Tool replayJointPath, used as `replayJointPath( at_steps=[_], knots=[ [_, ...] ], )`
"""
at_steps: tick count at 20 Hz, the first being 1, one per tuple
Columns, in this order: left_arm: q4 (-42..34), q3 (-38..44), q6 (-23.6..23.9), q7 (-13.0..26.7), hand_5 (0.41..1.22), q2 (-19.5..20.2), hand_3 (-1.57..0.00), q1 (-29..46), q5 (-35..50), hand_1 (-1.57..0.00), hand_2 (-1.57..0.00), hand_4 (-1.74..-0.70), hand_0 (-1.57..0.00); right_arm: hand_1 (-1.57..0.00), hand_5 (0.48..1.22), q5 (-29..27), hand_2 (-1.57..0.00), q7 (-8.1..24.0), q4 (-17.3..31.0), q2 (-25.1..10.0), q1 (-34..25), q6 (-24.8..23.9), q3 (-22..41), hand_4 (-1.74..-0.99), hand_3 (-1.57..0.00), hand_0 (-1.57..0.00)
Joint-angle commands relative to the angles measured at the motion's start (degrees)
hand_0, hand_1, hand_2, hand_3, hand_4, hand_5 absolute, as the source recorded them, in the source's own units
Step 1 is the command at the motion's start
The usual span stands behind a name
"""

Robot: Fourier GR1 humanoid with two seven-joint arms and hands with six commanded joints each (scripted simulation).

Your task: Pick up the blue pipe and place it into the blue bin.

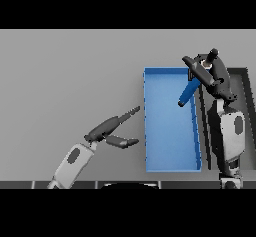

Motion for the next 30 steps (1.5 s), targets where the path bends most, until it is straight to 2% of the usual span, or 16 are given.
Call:
replayJointPath(
  at_steps=[1, 3, 6, 8, 9, 11, 12, 13, 14, 16, 18, 20, 23, 27, 29, 30],
  knots=[
    [0.59, 0.1, -0.03, 0.03, 0.483, 0.16, 0.0, -0.26, -0.28, 0.0, 0.0, -0.87, 0.0, -1.57, 1.221, 0.2, -1.57, 0.02, 0.14, -0.81, 2.12, -1.27, 1.11, -1.499, -1.57, -1.57],
    [0.66, -0.23, 0.23, -0.81, 0.481, 0.03, 0.0, 0.31, -0.69, 0.0, 0.0, -0.87, 0.0, -1.57, 1.221, 0.14, -1.57, 0.02, 0.22, -1.33, 6.56, -4.26, 3.67, -1.499, -1.57, -1.57],
    [-0.08, 0.0, -0.02, 0.31, 0.479, 0.1, 0.0, 0.12, 0.27, 0.0, 0.0, -0.88, 0.0, -1.57, 1.221, -4.0, -1.57, 0.01, 0.55, -6.42, 12.35, -11.89, 9.56, -1.499, -1.57, -1.57],
    [-0.03, -0.03, 0.18, 0.12, 0.475, 0.04, 0.0, 0.27, 0.14, 0.0, 0.0, -0.88, 0.0, -1.57, 1.221, -7.4, -1.57, 0.01, 0.32, -10.59, 15.33, -15.6, 14.31, -1.586, -1.02, -1.57],
    [0.21, -0.29, 0.13, -0.11, 0.476, -0.02, 0.0, 0.2, -0.16, 0.0, 0.0, -0.88, 0.0, -1.57, 1.221, -9.9, -1.57, 0.0, 0.45, -13.05, 16.2, -17.6, 17.26, -1.617, -0.82, -1.57],
    [0.12, -0.9, 0.43, -0.49, 0.481, -0.6, 0.0, 0.43, -0.61, 0.0, 0.0, -0.88, 0.0, -1.57, 1.221, -13.48, -1.57, 0.0, 0.35, -17.23, 17.34, -20.2, 22.0, -1.662, -0.62, -1.57],
    [-0.22, -0.77, 0.38, -0.28, 0.483, -0.4, 0.0, 0.33, -0.46, 0.0, 0.0, -0.89, 0.0, -1.57, 1.199, -16.06, -1.57, 0.0, 0.72, -19.07, 17.67, -22.05, 24.15, -1.617, -0.81, -1.57],
    [-0.03, -0.57, 0.45, 0.69, 0.486, -0.55, 0.0, -0.21, -0.33, 0.0, 0.0, -0.89, 0.0, -1.51, 1.188, -19.08, -1.45, 0.0, 1.55, -20.63, 17.58, -24.57, 27.12, -1.573, -0.96, -1.57],
    [0.08, -0.45, 0.11, 0.7, 0.49, -0.21, 0.0, -0.43, -0.26, 0.0, 0.0, -0.88, 0.0, -1.21, 1.176, -22.13, -1.16, 0.03, 2.86, -21.82, 16.99, -26.35, 29.24, -1.515, -0.77, -1.26],
    [-0.03, -0.57, 0.42, 0.92, 0.495, -0.46, 0.0, -0.38, -0.48, 0.0, 0.0, -0.88, 0.0, -0.77, 1.114, -26.25, -0.74, 0.04, 4.16, -23.4, 15.94, -27.03, 31.63, -1.385, -0.49, -0.8],
    [0.2, -0.43, 0.24, 0.28, 0.497, -0.32, 0.0, -0.34, -0.36, 0.0, 0.0, -0.88, 0.0, -0.5, 1.152, -28.95, -0.48, 0.04, 4.95, -24.97, 14.42, -24.57, 34.07, -1.296, -0.31, -0.51],
    [0.37, -0.36, 0.32, 0.44, 0.495, -0.44, 0.0, -0.52, -0.38, 0.0, 0.0, -0.88, 0.0, -0.32, 1.056, -29.81, -0.3, 0.05, 5.39, -27.14, 12.57, -22.64, 37.73, -1.23, -0.2, -0.33],
    [0.62, -0.63, 0.5, 0.35, 0.49, -0.49, 0.0, -0.06, -0.83, 0.0, 0.0, -0.88, 0.0, -0.16, 0.945, -27.21, -0.16, 0.05, 6.26, -28.71, 10.53, -20.86, 41.85, -1.16, -0.1, -0.17],
    [0.22, -0.31, 0.33, -0.42, 0.48, -0.19, 0.0, 0.07, -0.35, 0.0, 0.0, -0.88, 0.0, -0.07, 0.829, -25.62, -0.06, 0.05, 7.24, -29.86, 8.78, -19.95, 44.78, -1.131, -0.04, -0.07],
    [-0.12, -0.22, 0.52, -0.18, 0.476, -0.12, 0.0, -0.07, -0.43, 0.0, 0.0, -0.88, 0.0, -0.18, 0.792, -25.0, -0.08, 0.05, 7.89, -29.87, 7.88, -19.84, 45.83, -1.144, -0.03, -0.38],
    [0.22, -0.38, 0.56, -0.25, 0.474, -0.04, 0.0, 0.11, -0.8, 0.0, 0.0, -0.88, 0.0, -0.15, 0.778, -24.89, -0.07, 0.05, 8.05, -30.01, 7.51, -19.79, 46.15, -1.152, -0.02, -0.3]
  ],
)
